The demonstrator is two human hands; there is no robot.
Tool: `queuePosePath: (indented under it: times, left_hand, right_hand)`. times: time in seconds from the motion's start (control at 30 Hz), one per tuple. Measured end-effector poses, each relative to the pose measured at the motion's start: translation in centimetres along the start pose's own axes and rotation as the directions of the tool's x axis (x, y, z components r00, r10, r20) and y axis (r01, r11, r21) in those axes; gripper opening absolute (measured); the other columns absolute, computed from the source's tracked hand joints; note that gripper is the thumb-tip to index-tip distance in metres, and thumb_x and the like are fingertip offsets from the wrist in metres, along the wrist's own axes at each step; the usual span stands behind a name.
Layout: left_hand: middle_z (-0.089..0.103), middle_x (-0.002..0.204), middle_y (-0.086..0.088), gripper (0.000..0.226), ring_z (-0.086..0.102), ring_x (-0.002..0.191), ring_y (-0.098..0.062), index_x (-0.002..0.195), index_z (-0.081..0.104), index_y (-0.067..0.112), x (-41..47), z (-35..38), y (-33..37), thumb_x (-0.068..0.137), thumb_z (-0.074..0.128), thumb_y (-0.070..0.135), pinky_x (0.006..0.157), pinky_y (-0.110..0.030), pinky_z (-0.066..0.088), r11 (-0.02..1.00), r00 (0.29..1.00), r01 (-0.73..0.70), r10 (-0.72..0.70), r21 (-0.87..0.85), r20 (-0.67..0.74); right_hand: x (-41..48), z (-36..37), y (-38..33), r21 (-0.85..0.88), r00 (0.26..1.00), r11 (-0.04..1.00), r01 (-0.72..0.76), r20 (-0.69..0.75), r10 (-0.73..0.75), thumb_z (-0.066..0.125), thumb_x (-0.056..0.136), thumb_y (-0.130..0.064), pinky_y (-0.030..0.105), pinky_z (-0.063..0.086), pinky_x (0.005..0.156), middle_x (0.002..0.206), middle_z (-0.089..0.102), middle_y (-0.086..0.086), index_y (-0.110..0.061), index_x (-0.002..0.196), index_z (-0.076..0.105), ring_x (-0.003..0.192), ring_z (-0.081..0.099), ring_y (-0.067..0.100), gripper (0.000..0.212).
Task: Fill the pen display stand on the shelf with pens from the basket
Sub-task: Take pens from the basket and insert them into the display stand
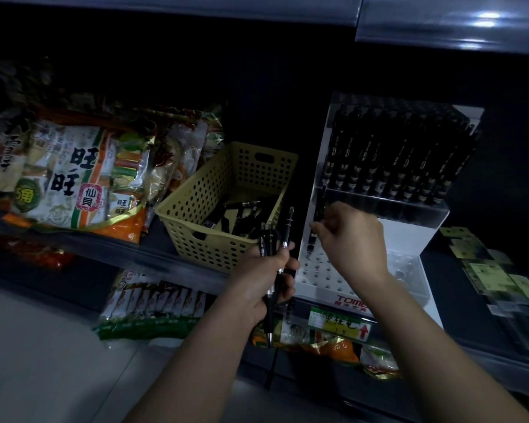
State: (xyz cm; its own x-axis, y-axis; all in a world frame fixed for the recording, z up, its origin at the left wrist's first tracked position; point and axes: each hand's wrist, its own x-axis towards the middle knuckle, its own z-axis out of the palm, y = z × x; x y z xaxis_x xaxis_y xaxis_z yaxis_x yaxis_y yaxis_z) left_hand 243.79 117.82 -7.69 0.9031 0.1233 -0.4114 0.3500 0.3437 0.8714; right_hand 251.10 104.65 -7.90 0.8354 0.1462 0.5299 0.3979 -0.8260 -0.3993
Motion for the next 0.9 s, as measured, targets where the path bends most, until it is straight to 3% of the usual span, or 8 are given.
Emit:
queuePosePath:
  times: [0.33,0.4,0.5,0.6,0.7,0.77,0.9]
  left_hand:
    - [0.062,0.073,-0.002,0.016,0.051,0.050,-0.011,0.110,0.062,0.011,0.0,0.0,-0.1,0.096,0.055,0.015,0.051,-0.026,0.048,1.000,0.999,-0.007,0.007,-0.003,0.037]
    - [0.064,0.072,-0.002,0.016,0.052,0.051,-0.011,0.110,0.062,0.010,-0.1,0.0,-0.2,0.095,0.056,0.015,0.051,-0.026,0.048,1.000,0.998,-0.023,0.023,-0.001,0.053]
    - [0.066,0.066,0.000,0.017,0.052,0.051,-0.011,0.111,0.062,0.010,0.0,0.0,-0.2,0.095,0.056,0.014,0.051,-0.026,0.047,0.997,0.994,-0.074,0.075,-0.017,0.080]
    - [0.064,0.067,-0.001,0.007,0.050,0.050,-0.011,0.096,0.062,0.013,-0.1,0.4,-0.1,0.096,0.055,0.015,0.052,-0.028,0.043,0.992,0.989,-0.118,0.121,-0.035,0.089]
    - [0.061,0.070,-0.003,0.011,0.049,0.053,-0.013,0.087,0.061,0.016,-0.4,0.8,-0.1,0.096,0.055,0.015,0.050,-0.026,0.045,0.985,0.981,-0.161,0.166,-0.061,0.102]
    - [0.064,0.070,-0.003,0.009,0.053,0.054,-0.015,0.091,0.062,0.015,-0.7,0.8,-0.1,0.096,0.054,0.015,0.052,-0.027,0.050,0.981,0.973,-0.182,0.189,-0.067,0.130]
    - [0.067,0.069,-0.002,0.013,0.056,0.056,-0.016,0.098,0.059,0.011,-0.4,0.9,-0.5,0.097,0.052,0.023,0.055,-0.031,0.052,0.989,0.984,-0.147,0.145,0.011,0.108]
  right_hand:
    - [-0.2,0.2,0.1,-0.046,0.998,0.999,-0.019,0.063,0.022,0.070,0.085,-0.031,0.026,0.037,0.060,0.079,0.071,0.005,-0.012,0.087,0.068,0.075,0.065,0.025,0.019]
    - [-0.3,-0.4,0.0,-0.031,0.998,0.999,-0.036,0.044,0.037,0.072,0.082,-0.039,0.027,0.042,0.058,0.073,0.069,0.003,-0.014,0.088,0.065,0.069,0.064,0.022,0.027]
    - [0.0,-1.9,-0.8,0.103,0.998,0.994,-0.047,0.054,0.041,0.065,0.085,-0.045,0.033,0.049,0.054,0.058,0.063,0.001,-0.013,0.071,0.062,0.054,0.058,0.018,0.036]
    - [0.2,-3.0,-2.2,0.377,0.958,0.908,-0.184,0.277,0.079,0.063,0.084,-0.051,0.036,0.048,0.055,0.060,0.065,0.006,-0.013,0.065,0.066,0.053,0.058,0.021,0.042]
    - [0.1,-3.4,-2.5,0.523,0.893,0.784,-0.334,0.442,0.085,0.075,0.078,-0.034,0.024,0.042,0.053,0.064,0.059,0.003,-0.011,0.073,0.068,0.055,0.051,0.010,0.024]
    - [0.2,-3.7,-2.3,0.601,0.878,0.689,-0.406,0.465,0.112,0.078,0.077,-0.023,0.017,0.038,0.049,0.061,0.055,-0.001,-0.010,0.072,0.065,0.055,0.049,0.006,0.019]
    - [0.4,-4.0,-2.0,0.711,0.894,0.551,-0.437,0.413,0.176,0.078,0.076,-0.015,0.022,0.040,0.042,0.063,0.058,0.009,-0.012,0.075,0.056,0.057,0.058,0.017,0.023]
